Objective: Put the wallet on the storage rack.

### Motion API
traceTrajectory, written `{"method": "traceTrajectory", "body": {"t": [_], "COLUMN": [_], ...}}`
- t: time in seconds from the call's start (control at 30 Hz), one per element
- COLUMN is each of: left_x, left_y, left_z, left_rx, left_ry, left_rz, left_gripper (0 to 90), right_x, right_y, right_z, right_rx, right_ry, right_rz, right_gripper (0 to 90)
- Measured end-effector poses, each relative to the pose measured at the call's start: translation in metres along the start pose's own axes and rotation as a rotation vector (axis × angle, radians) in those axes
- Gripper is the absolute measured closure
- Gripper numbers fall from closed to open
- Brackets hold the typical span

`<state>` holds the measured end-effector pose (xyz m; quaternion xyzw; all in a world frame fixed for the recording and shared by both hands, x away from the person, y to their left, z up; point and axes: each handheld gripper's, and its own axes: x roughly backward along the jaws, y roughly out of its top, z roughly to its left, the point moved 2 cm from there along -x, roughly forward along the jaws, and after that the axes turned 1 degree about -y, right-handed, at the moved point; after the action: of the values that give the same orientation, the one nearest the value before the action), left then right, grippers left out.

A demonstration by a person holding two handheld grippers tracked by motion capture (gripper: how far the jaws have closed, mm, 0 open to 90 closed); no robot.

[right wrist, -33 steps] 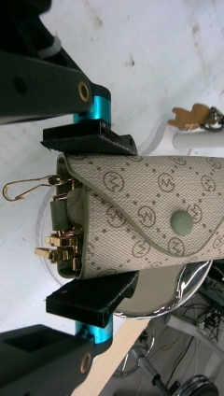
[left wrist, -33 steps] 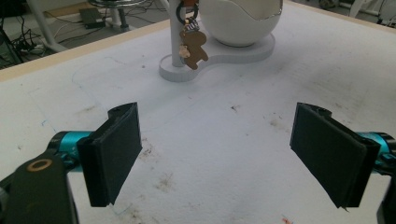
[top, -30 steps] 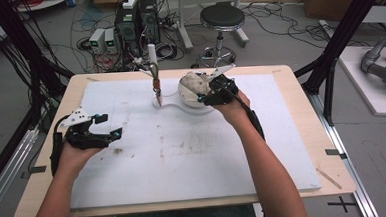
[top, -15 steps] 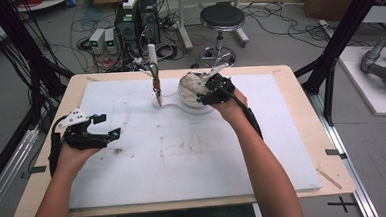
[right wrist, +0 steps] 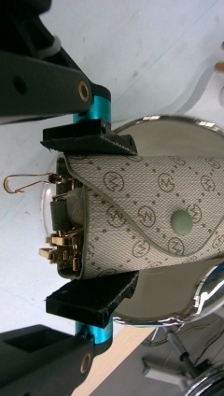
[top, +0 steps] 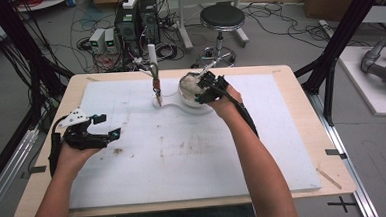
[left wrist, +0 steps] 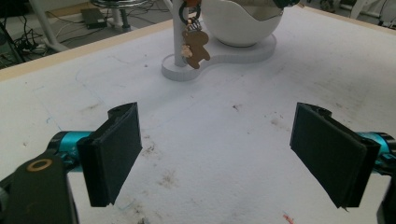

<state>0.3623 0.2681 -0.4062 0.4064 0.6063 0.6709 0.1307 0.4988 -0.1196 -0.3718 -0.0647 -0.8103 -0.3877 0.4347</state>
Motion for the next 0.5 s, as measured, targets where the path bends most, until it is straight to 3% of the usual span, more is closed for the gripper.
{"method": "traceTrajectory", "body": {"t": [0.5], "left_x": [-0.0008], "left_y": [-0.0010], "left_z": [0.0001], "left_rx": [0.000], "left_ry": [-0.002], "left_rz": [0.006], "left_gripper": [16.3], "right_x": [-0.0105], "right_y": [0.0033], "right_z": [-0.0023], "right_rx": [-0.014], "right_ry": [-0.016], "right_rz": [0.022], "right_gripper": [35.0]}}
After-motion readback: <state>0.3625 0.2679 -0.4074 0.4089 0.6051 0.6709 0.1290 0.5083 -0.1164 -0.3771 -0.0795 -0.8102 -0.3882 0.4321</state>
